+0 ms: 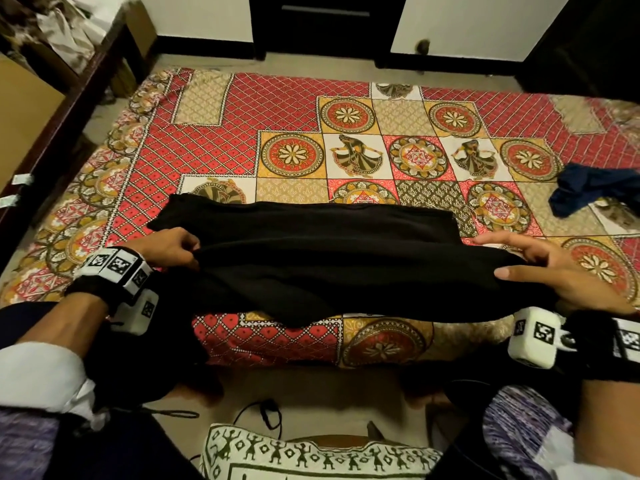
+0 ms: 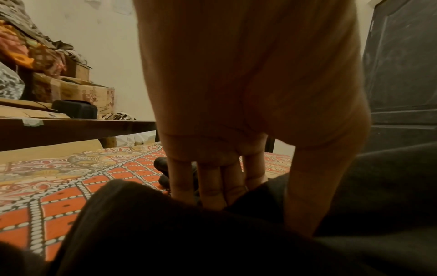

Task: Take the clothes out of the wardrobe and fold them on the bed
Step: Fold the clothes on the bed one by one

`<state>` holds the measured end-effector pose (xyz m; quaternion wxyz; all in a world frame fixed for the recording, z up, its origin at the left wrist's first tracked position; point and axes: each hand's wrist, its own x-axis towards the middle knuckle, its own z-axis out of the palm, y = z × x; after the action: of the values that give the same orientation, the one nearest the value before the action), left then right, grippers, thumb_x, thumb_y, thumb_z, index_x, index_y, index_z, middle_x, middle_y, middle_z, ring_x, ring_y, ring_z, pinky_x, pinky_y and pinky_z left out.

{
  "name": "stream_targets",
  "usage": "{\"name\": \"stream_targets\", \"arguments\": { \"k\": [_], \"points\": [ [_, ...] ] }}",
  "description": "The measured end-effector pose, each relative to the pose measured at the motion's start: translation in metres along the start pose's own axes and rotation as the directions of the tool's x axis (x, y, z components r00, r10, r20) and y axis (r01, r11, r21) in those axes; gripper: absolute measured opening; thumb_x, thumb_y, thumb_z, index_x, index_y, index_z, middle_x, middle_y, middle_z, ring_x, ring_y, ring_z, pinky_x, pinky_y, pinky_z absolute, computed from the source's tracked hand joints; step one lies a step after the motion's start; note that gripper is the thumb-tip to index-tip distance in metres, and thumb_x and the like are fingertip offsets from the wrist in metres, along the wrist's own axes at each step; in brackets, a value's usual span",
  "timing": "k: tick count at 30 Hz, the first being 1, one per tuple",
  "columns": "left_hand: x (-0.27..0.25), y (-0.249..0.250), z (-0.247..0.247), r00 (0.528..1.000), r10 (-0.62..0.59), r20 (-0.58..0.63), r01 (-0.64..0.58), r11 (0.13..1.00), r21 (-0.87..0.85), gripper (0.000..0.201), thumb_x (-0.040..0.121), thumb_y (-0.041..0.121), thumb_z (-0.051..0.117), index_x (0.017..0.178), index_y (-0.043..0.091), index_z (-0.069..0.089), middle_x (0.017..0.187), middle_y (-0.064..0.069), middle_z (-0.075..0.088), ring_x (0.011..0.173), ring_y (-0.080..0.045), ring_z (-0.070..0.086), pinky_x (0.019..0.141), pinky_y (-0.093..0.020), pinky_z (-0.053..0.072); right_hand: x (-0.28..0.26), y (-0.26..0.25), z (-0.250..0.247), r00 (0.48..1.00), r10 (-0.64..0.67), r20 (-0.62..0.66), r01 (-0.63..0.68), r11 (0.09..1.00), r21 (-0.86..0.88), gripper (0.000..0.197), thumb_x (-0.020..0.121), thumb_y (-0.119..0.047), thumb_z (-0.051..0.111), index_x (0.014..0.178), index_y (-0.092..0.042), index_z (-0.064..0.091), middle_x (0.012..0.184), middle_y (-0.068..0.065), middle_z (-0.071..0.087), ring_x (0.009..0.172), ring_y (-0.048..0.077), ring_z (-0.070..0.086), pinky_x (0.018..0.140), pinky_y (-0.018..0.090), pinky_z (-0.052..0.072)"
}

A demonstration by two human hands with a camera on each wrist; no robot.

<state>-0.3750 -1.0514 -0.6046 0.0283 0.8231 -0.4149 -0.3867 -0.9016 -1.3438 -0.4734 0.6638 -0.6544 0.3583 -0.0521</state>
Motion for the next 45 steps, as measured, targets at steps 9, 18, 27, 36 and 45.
{"name": "stream_targets", "arguments": {
  "k": [9,18,27,36,45],
  "points": [
    [0.016,0.008,-0.001,0.983,0.003,-0.182,-0.012,0.999,-0.049,0.013,0.091,0.017,0.059,0.080,0.018,0.066,0.076,-0.005,0.065,0.078,-0.027,0.062,0.063,-0.030,0.038,0.103,0.019,-0.031,0.895,0.266,-0.358,-0.252,0.964,0.085,0.057,0.072,-0.024,0.081,0.127,-0.014,0.071,0.117,0.013,0.073,0.090,0.025,0.070,0.061,0.027,0.060],
    [0.019,0.037,0.023,0.836,0.356,-0.418,-0.272,0.930,0.248,0.044,0.075,0.050,0.057,0.107,0.020,0.059,0.099,0.001,0.054,0.095,-0.023,0.051,0.082,-0.042,0.048,0.155,0.078,-0.045,0.742,0.373,-0.557,-0.584,0.769,-0.262,0.030,0.085,-0.025,0.083,0.101,-0.002,0.073,0.095,0.010,0.072,0.081,0.024,0.067,0.066,0.031,0.053],
    [0.029,0.087,0.068,0.819,0.462,-0.340,-0.384,0.882,0.272,0.066,0.090,0.073,0.047,0.128,0.021,0.058,0.132,-0.001,0.056,0.122,-0.022,0.053,0.102,-0.043,0.046,0.155,0.058,-0.042,0.719,-0.017,-0.694,-0.199,0.953,-0.230,0.015,0.093,-0.012,0.073,0.108,-0.014,0.071,0.102,0.007,0.069,0.106,0.028,0.068,0.081,0.028,0.050],
    [0.049,0.053,0.033,0.901,0.132,-0.413,-0.149,0.989,-0.010,0.012,0.097,0.032,0.061,0.098,0.021,0.066,0.095,-0.010,0.069,0.094,-0.032,0.063,0.085,-0.043,0.049,0.160,0.065,-0.036,0.683,-0.258,-0.683,-0.078,0.904,-0.420,0.027,0.098,-0.021,0.070,0.120,-0.005,0.069,0.107,0.003,0.067,0.104,0.018,0.062,0.093,0.027,0.046],
    [0.057,0.052,0.041,0.813,0.203,-0.545,-0.161,0.979,0.123,0.018,0.095,0.022,0.062,0.110,0.012,0.059,0.107,-0.014,0.061,0.103,-0.039,0.056,0.090,-0.051,0.044,0.163,0.076,-0.041,0.689,-0.135,-0.712,-0.332,0.814,-0.476,0.029,0.093,-0.016,0.069,0.122,-0.015,0.070,0.113,0.017,0.073,0.107,0.033,0.069,0.093,0.035,0.051]
  ]
}}
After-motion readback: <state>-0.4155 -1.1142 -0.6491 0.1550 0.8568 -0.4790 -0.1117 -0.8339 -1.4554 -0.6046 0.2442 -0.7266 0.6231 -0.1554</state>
